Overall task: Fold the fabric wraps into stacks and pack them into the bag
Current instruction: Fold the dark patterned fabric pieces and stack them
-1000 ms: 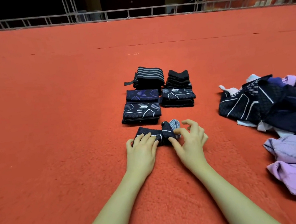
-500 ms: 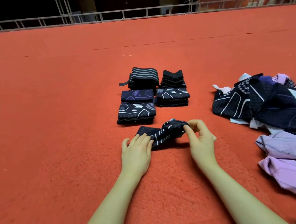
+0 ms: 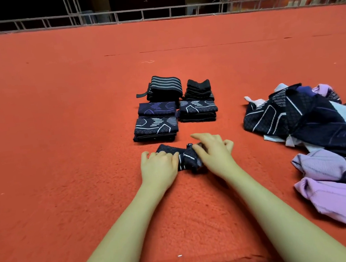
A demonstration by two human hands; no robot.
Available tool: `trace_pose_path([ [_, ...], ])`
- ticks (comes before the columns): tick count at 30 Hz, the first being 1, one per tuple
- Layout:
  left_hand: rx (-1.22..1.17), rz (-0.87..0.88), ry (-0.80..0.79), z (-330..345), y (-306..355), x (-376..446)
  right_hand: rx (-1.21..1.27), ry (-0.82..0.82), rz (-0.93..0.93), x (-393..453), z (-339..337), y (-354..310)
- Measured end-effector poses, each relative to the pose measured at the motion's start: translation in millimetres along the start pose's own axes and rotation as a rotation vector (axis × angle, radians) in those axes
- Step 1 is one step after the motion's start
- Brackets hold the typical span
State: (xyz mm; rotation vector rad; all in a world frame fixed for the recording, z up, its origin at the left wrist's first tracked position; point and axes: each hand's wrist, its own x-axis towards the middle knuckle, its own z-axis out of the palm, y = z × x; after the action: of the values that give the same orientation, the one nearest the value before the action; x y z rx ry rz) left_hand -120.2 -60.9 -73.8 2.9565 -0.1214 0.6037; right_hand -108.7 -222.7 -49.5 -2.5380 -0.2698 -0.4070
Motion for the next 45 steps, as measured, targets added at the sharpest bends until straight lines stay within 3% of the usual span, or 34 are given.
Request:
trace_pose_path([
  [8,-0.155,0.129,-0.389,3,-1,3,-0.222,-0.257,-0.138,1,-6,16],
  [15,-0.184,0.066,-0.427,3,2,21,-0.06,-0.204,-0.419,13,-6,35],
  [18,-0.216,0.063,-0.356,8,6,28,0.037,-0.102,-0.43,5,-4,38],
  [25,-0.368,-0.031,0.028,13,3,15,0.001,0.144,-0.459,5,-9,34],
  [29,-0.264,-0.024,0.197,2,-5,15,0.118,0.258,-0.4,-2,-9,29],
  [36,-0.081,-0.037,0.254,-8,-29,14,0.256,0.401,-0.221,-17,-11,27],
  [41,0.034,-0.041,0.192,-5,-31,17,0.082,0.293,-0.044,-9,-2,33],
  [43,-0.041,-0.06,0.174,0,-26,12,0.058,0.221,0.035,-7,3,33],
  [45,-0.136,0.027,0.193,6,-20,1,0.103,0.244,0.034,-9,7,31],
])
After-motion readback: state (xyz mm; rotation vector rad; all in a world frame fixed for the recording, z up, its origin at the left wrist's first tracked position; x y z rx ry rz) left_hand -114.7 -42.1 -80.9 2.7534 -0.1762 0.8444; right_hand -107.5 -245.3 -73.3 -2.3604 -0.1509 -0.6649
